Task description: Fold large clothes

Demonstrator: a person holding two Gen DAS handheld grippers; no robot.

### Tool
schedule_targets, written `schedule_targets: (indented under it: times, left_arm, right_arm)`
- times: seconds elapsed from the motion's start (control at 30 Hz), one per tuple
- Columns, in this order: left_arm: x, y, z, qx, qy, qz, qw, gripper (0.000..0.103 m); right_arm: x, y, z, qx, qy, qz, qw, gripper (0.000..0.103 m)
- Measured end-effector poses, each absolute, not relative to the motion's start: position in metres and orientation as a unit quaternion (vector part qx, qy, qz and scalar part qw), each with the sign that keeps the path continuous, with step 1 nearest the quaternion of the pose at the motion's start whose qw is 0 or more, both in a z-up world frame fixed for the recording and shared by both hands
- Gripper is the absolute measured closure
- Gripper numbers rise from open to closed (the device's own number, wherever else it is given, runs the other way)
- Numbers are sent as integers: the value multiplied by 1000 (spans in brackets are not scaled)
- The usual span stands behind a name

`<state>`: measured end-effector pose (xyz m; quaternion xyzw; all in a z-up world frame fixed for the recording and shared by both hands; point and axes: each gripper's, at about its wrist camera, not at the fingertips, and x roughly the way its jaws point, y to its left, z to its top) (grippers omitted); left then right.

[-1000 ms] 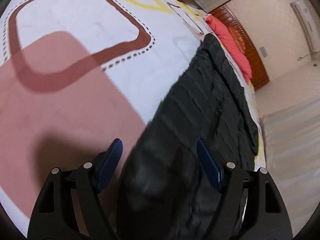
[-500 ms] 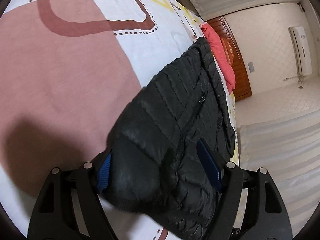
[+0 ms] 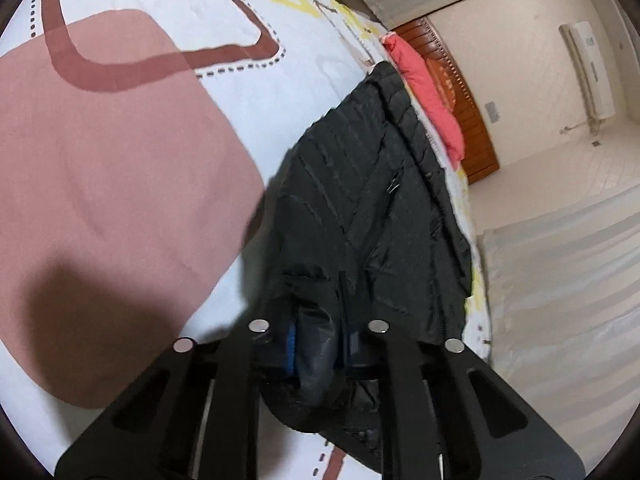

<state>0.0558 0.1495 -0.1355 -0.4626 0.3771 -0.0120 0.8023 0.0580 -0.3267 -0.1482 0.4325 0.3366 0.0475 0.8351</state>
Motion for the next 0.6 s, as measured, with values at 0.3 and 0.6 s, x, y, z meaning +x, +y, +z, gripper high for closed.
schedule_targets:
  times: [0.3, 0.6]
  left_arm:
    - [42, 152, -87, -448, 318, -55, 834, 94]
    - [0, 156, -18, -415, 247, -105, 869, 95]
  right_arm:
    - [52, -324, -118, 424, 295, 67, 854, 88]
    - [20, -321, -64, 415, 238, 113, 871, 88]
